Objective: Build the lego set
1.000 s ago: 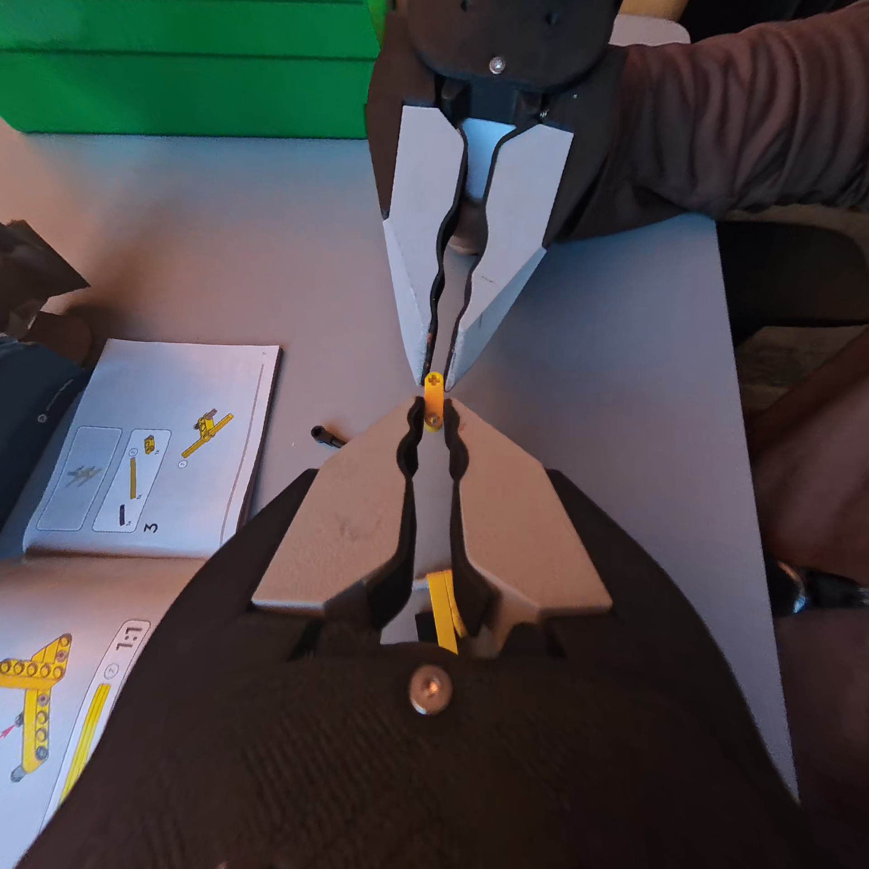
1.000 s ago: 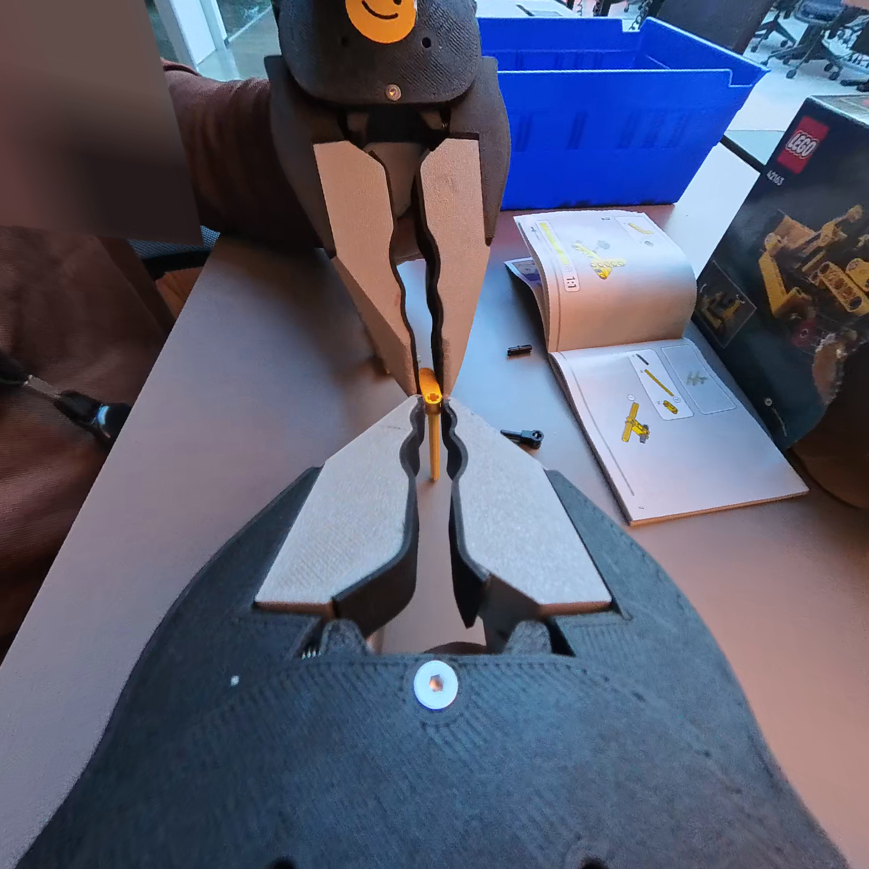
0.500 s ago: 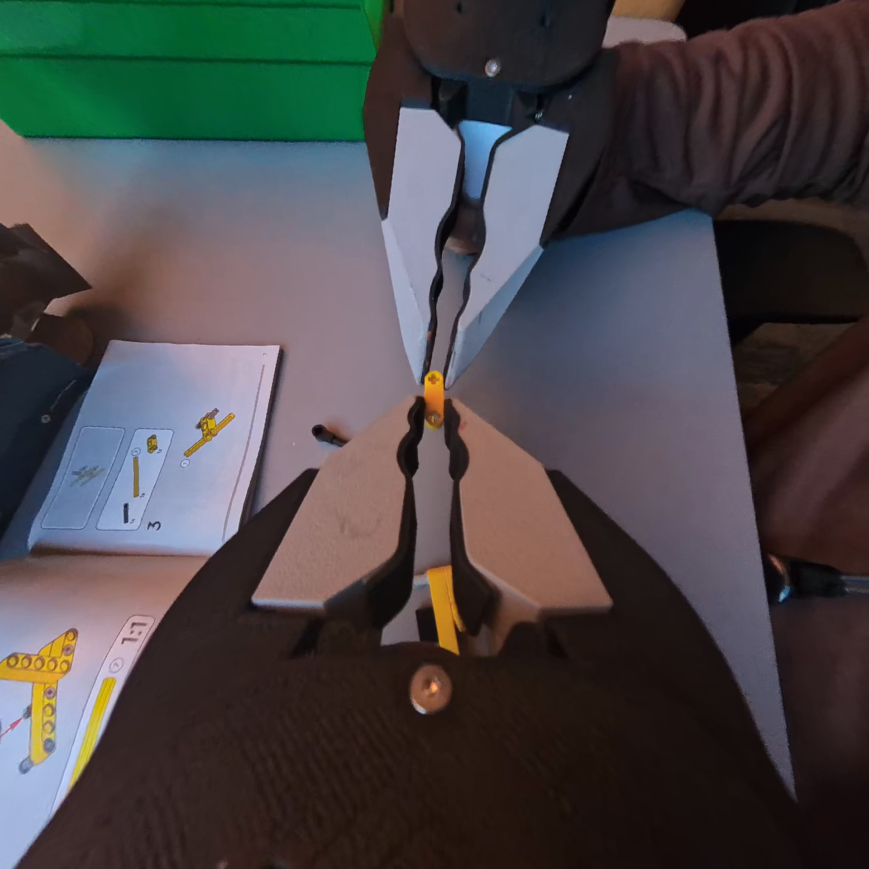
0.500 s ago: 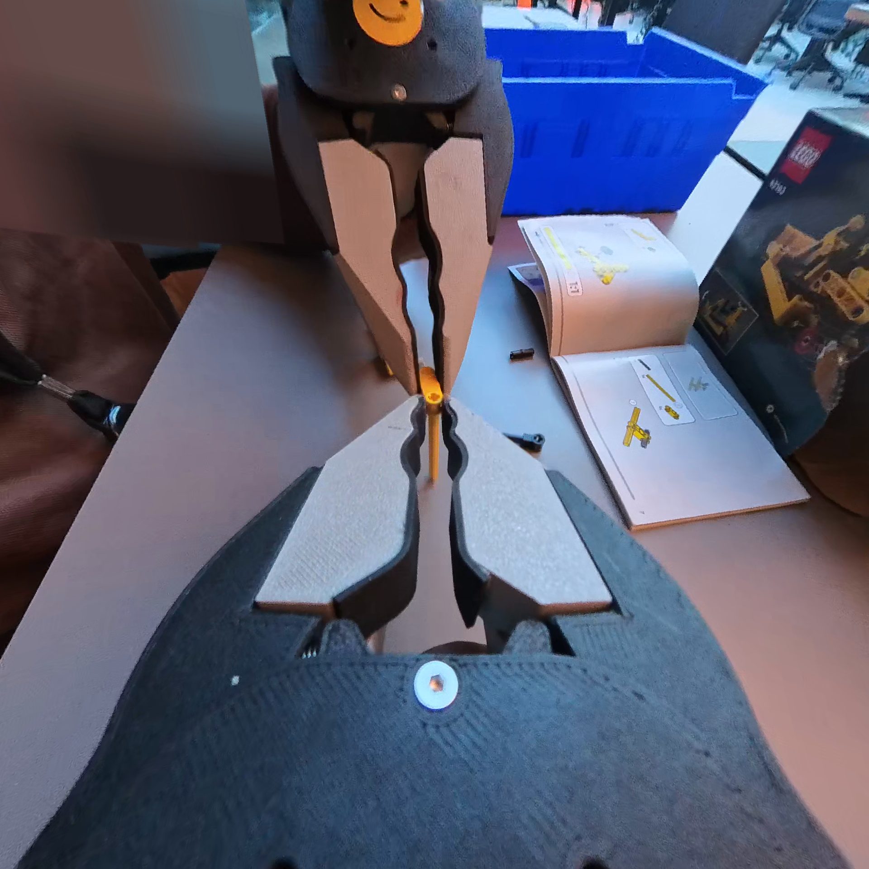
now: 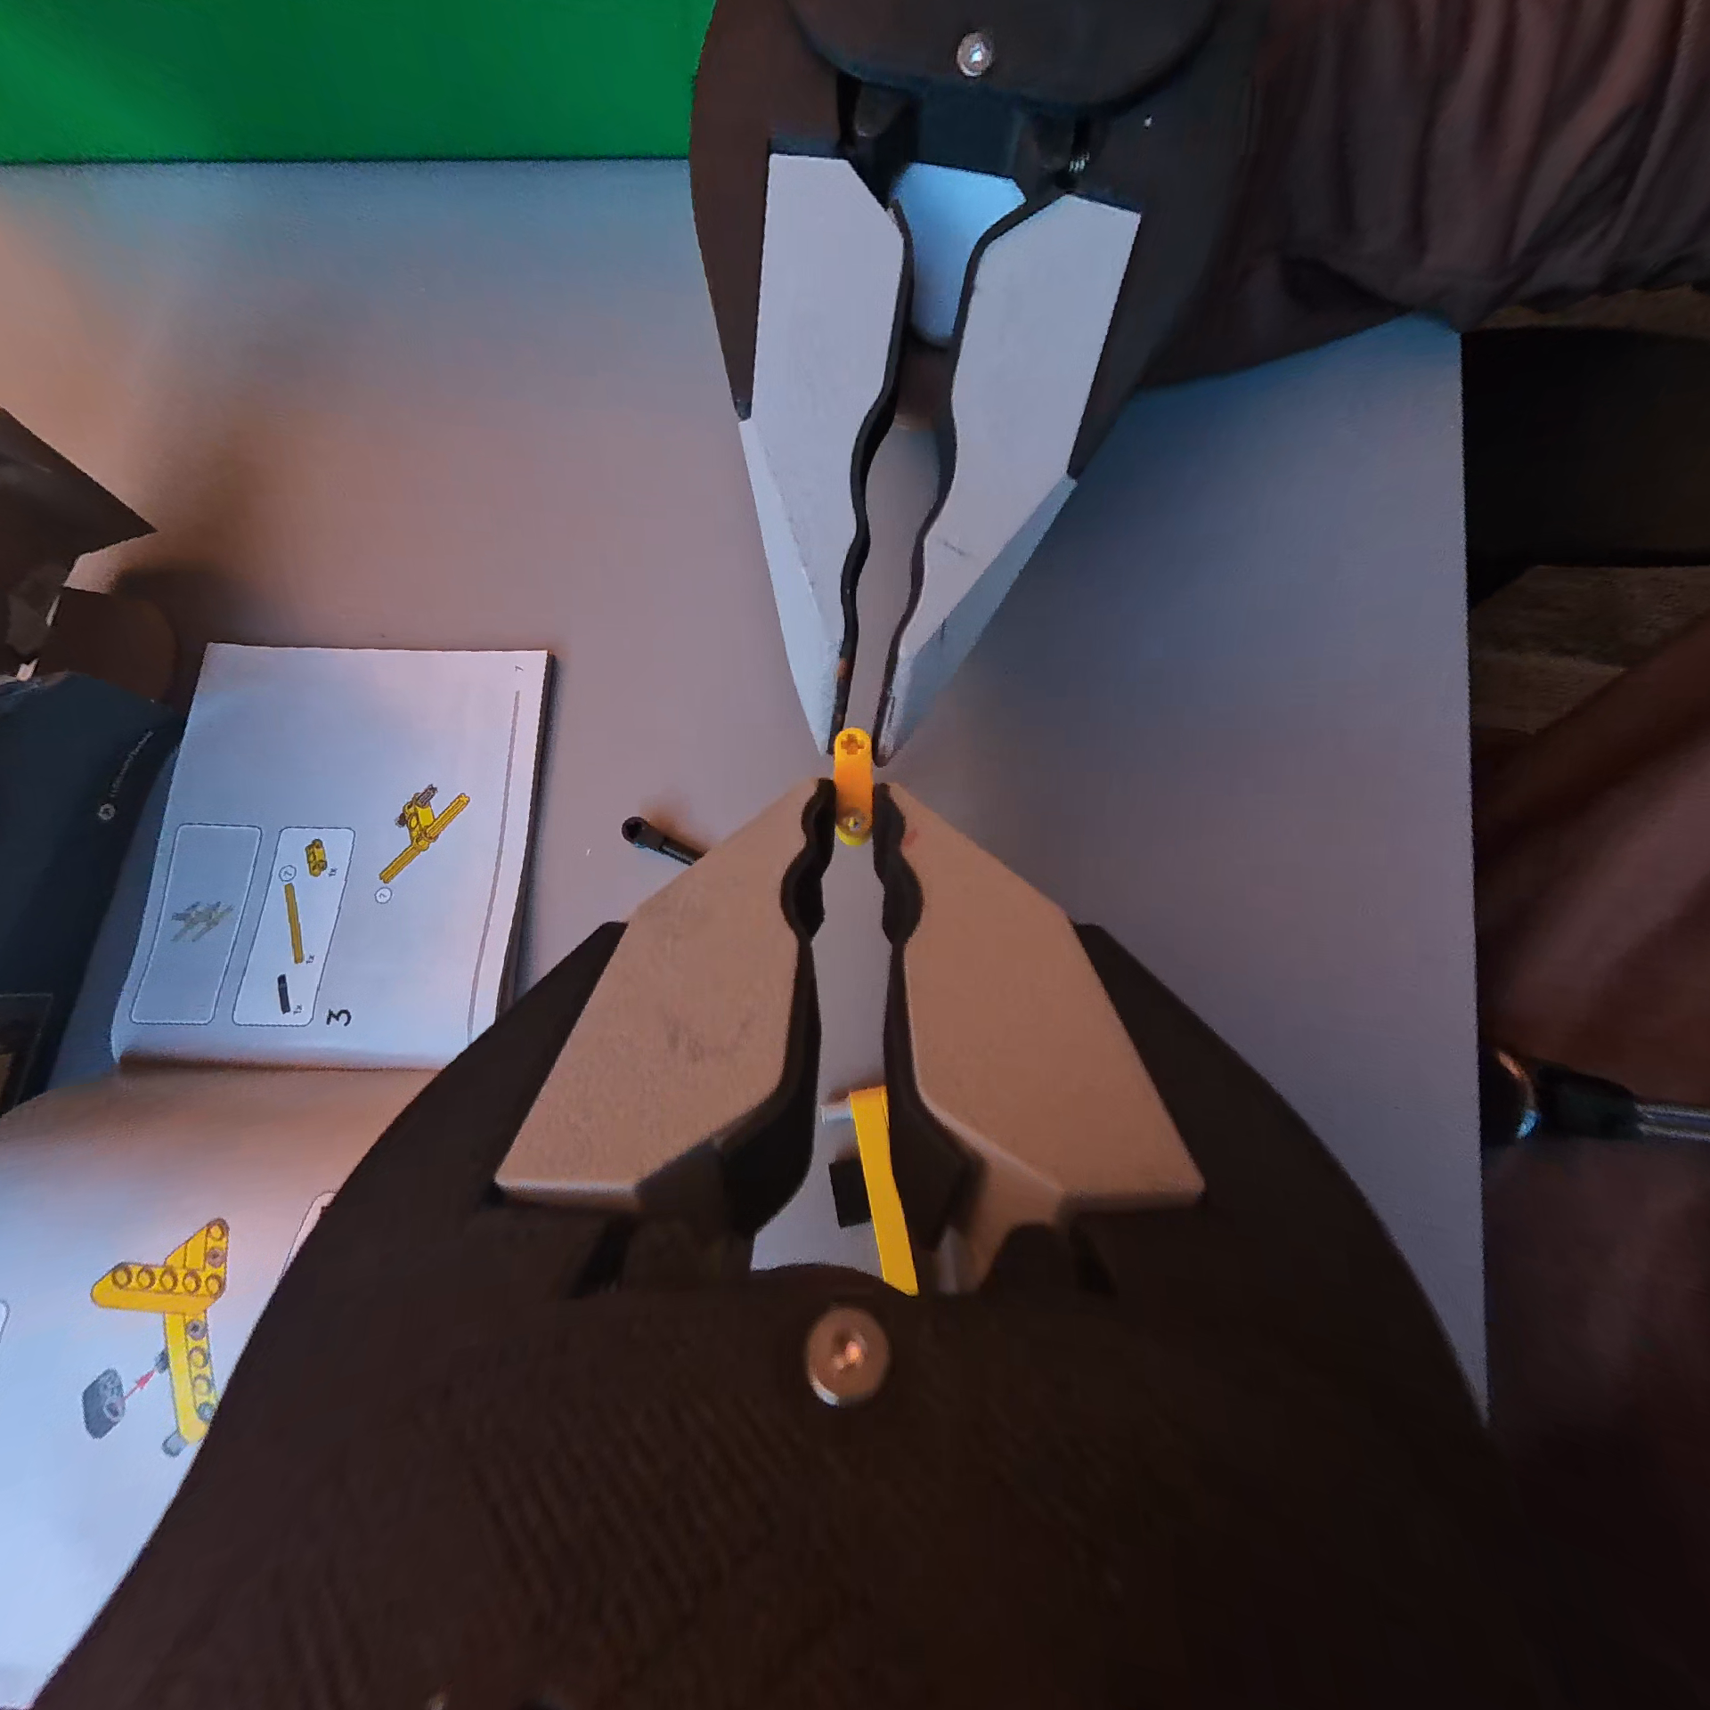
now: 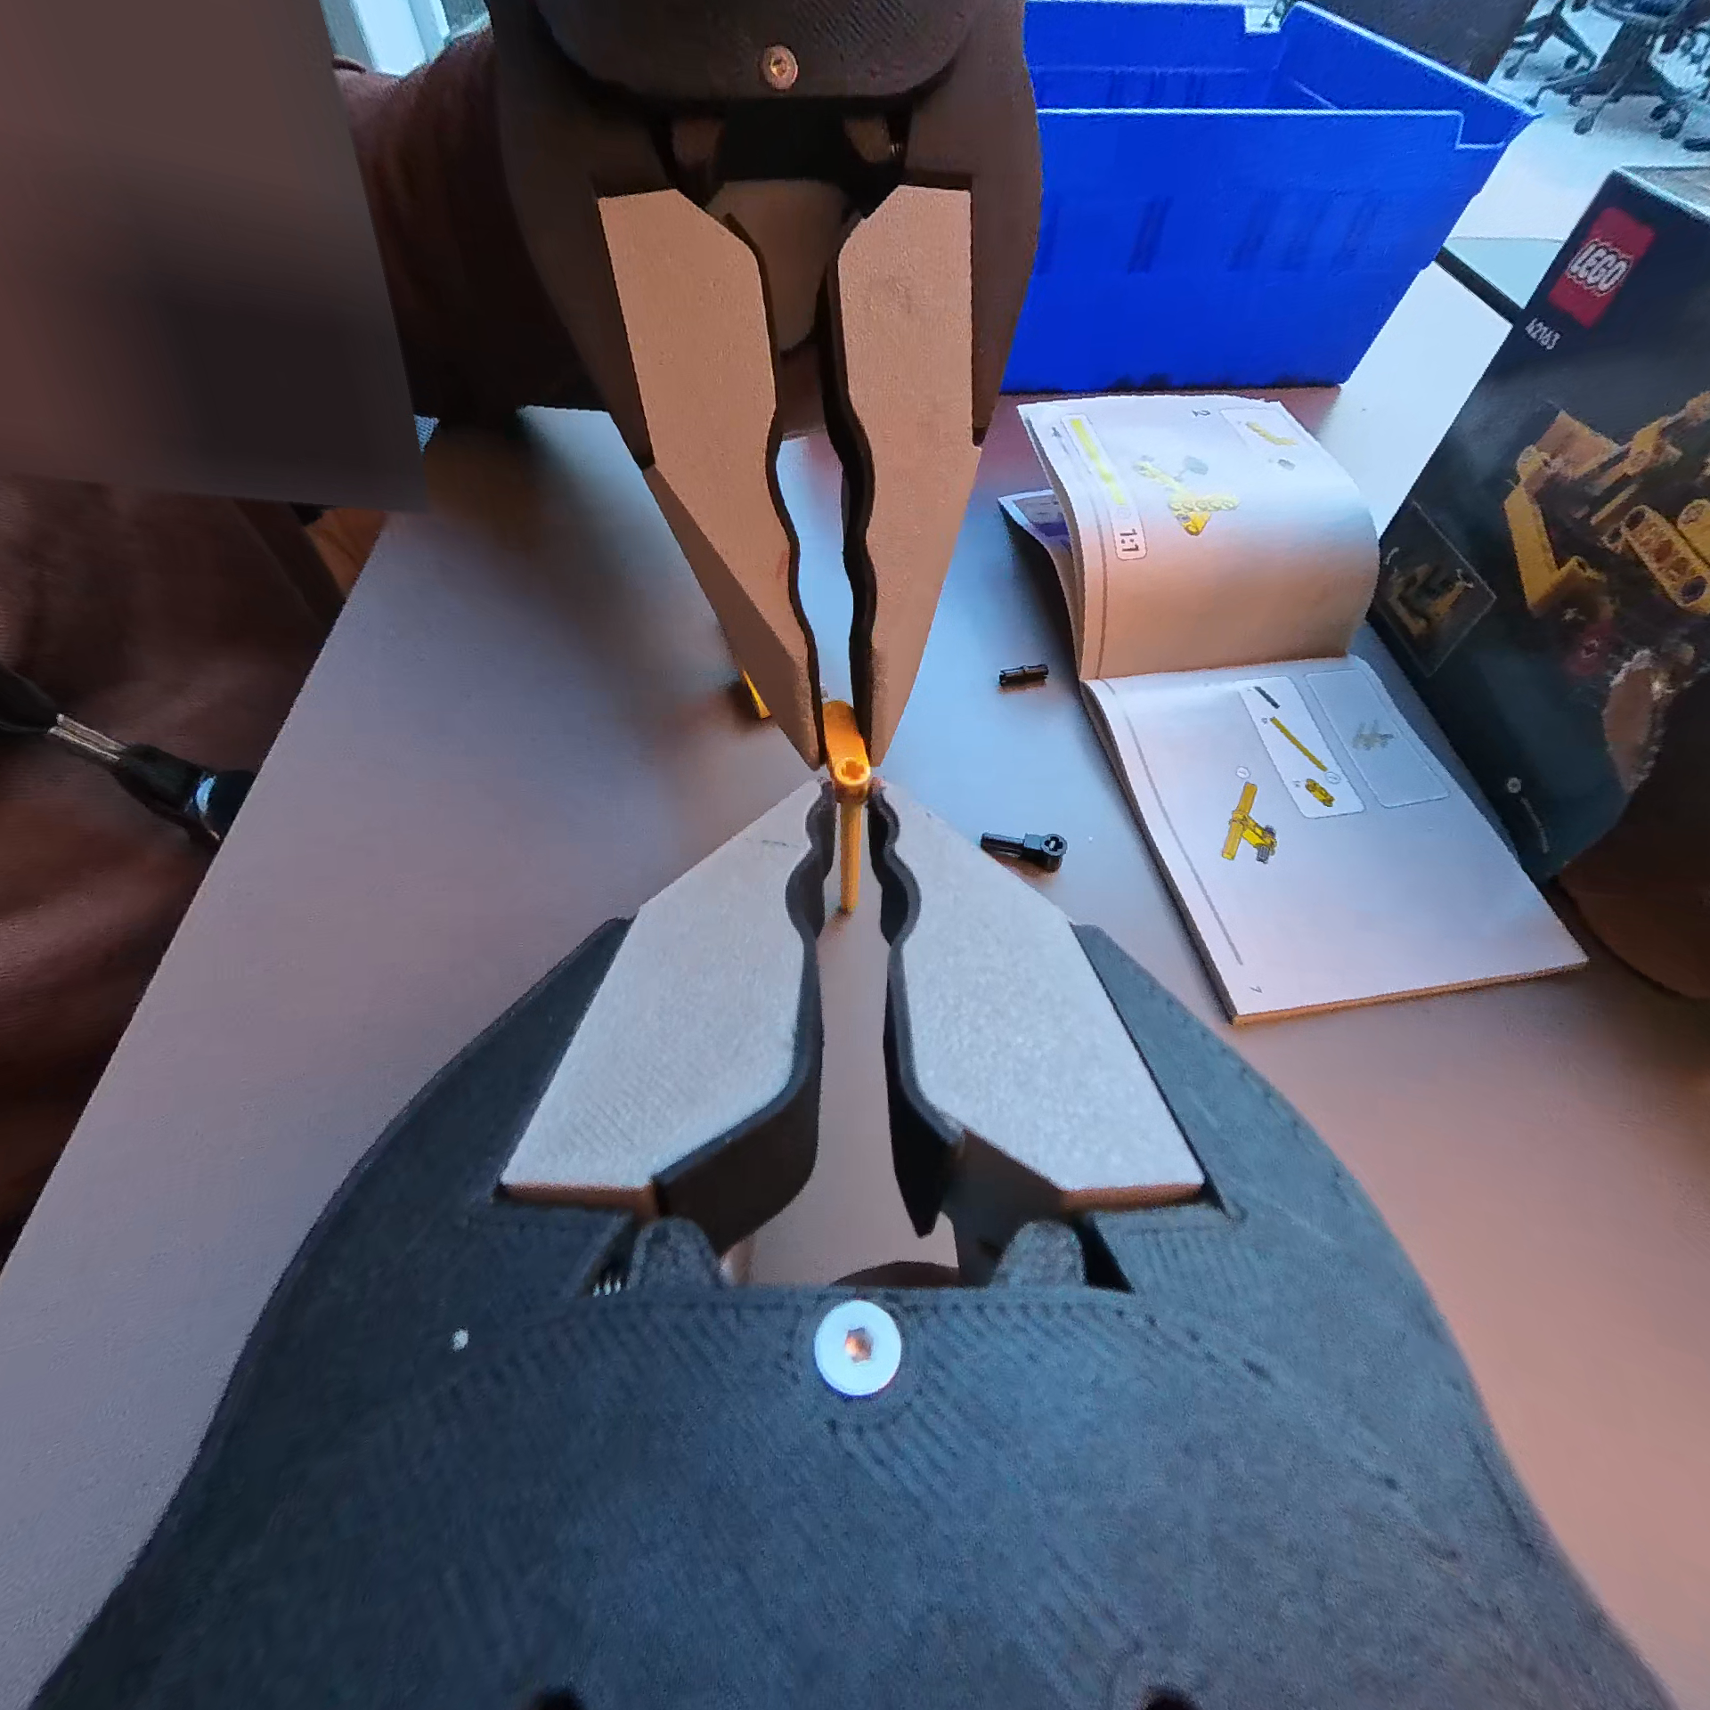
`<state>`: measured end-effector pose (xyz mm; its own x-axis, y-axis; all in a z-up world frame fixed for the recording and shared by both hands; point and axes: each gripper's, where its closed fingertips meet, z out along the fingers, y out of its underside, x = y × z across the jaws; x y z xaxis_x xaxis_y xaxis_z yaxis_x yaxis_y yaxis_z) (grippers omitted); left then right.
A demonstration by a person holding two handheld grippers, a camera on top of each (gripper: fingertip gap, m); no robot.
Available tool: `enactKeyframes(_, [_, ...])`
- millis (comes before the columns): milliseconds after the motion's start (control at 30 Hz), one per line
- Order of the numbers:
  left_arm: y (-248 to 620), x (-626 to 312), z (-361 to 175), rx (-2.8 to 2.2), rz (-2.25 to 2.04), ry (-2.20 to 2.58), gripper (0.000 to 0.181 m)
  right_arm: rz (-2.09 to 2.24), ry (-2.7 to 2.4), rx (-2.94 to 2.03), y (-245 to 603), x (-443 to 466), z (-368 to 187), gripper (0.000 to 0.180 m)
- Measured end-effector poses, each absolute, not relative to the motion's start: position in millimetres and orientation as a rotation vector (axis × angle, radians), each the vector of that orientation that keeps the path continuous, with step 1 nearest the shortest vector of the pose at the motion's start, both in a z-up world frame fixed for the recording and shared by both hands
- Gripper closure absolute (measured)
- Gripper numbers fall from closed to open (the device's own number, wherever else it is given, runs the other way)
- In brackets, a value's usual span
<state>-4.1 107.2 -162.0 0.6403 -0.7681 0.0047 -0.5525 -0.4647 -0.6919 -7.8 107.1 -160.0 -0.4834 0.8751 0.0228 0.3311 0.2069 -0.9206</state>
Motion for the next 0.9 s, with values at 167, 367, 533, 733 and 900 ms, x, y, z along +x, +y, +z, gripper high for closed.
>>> enactKeyframes(167, [105.9, -0.9, -162.3, -2.190, -0.422, 1.049, 0.175, 1.262, -1.932, -1.095, 103.7, -7.3, -158.6, 0.175])
enactKeyframes(367, [105.8, 0.0, -162.4, -2.189, -0.414, 1.069, 0.175, 1.256, -1.938, -1.087, 103.8, -6.4, -158.9, 0.175])
enactKeyframes(533, [105.7, 0.4, -162.7, -2.179, -0.411, 1.074, 0.175, 1.241, -1.939, -1.070, 103.9, -5.7, -160.0, 0.175])
enactKeyframes(733, [106.1, -0.2, -163.3, -2.182, -0.439, 1.064, 0.176, 1.262, -1.947, -1.082, 104.2, -6.6, -160.7, 0.176])
enactKeyframes(900, [105.2, -1.1, -163.6, -2.179, -0.421, 1.074, 0.176, 1.256, -1.949, -1.077, 103.3, -7.4, -161.0, 0.176])
